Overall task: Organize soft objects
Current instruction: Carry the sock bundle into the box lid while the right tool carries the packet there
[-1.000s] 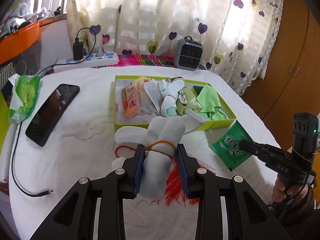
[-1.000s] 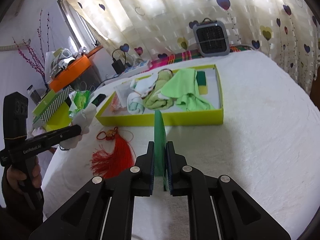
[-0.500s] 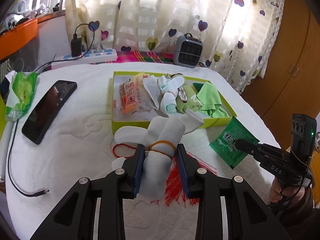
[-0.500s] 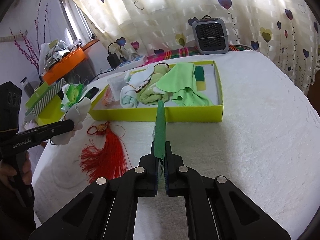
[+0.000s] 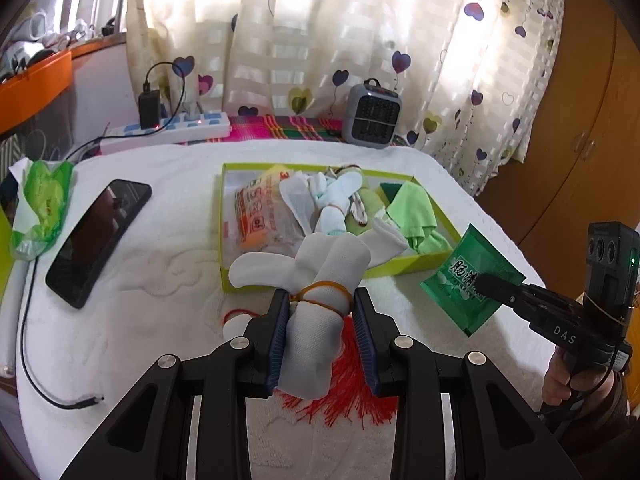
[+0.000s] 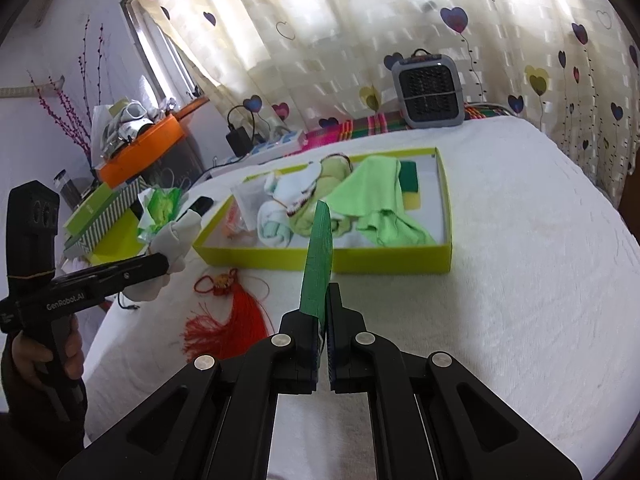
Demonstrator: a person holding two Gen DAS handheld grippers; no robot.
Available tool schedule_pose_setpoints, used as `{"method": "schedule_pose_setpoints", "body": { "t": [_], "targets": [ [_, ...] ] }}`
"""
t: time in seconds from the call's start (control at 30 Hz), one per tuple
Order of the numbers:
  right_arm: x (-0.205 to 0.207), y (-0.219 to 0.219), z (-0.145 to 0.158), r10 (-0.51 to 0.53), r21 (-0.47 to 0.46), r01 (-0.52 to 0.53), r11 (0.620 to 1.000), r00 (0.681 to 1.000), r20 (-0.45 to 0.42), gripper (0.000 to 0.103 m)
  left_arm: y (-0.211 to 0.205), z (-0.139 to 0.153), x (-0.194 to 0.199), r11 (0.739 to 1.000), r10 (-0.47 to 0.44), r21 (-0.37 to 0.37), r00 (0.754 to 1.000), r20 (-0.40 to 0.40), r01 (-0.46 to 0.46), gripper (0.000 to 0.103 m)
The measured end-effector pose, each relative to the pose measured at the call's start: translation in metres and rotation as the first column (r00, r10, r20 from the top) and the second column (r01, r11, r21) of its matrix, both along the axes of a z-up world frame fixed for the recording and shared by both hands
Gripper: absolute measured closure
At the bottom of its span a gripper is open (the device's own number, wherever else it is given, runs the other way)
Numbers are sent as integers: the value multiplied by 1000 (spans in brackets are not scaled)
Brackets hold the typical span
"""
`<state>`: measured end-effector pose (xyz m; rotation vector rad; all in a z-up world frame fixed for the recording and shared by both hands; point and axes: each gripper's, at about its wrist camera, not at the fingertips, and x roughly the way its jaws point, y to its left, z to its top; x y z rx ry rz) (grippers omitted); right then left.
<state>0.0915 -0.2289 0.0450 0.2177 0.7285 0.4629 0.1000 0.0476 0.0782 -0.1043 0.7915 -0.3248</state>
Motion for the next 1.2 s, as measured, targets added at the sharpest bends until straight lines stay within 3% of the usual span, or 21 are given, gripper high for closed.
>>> {"method": "schedule_pose_setpoints", "body": {
  "t": [0.6,1.2],
  "targets": [
    [31,0,24,-8,20,7,1000,998,56,100,-7,23,39,999,-2,-34,999,34,3,73],
    [90,-6,24,-8,142,6,990,1000,9,100,-35,16,95,999,-35,-29,999,15,35,73]
  ]
}}
